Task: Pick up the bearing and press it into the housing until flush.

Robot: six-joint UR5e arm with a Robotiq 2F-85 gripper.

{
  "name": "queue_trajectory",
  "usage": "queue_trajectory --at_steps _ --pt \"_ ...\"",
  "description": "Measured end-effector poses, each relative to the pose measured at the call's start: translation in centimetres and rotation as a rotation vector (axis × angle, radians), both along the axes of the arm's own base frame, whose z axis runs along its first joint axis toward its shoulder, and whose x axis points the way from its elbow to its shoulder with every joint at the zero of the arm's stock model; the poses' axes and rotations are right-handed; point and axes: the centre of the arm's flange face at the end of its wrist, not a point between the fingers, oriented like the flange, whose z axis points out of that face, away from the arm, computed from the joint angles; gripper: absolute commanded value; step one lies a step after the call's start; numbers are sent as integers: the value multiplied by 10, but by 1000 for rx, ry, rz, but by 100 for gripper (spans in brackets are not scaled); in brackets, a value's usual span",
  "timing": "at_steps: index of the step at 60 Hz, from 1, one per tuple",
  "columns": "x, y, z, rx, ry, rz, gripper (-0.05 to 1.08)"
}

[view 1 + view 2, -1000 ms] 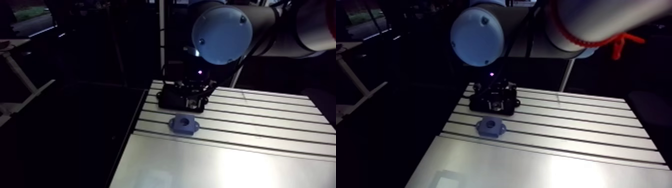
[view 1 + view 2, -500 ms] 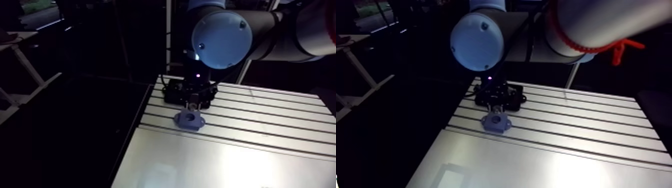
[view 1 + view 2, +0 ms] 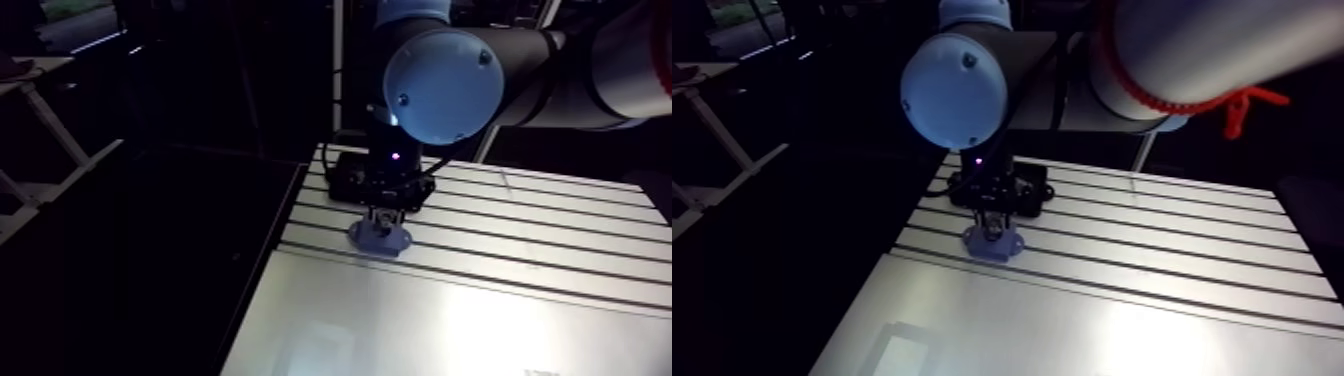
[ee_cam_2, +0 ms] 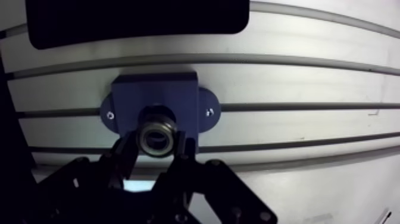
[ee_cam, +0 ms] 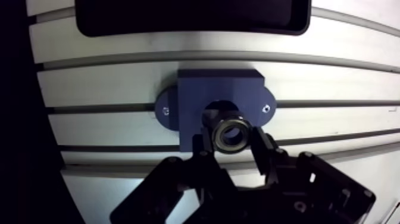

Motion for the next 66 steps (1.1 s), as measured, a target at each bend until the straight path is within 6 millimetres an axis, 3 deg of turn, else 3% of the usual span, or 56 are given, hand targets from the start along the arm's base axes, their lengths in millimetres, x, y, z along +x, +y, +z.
queue_trajectory --at_steps 66 --pt "0 0 -10 -2 -16 8 73"
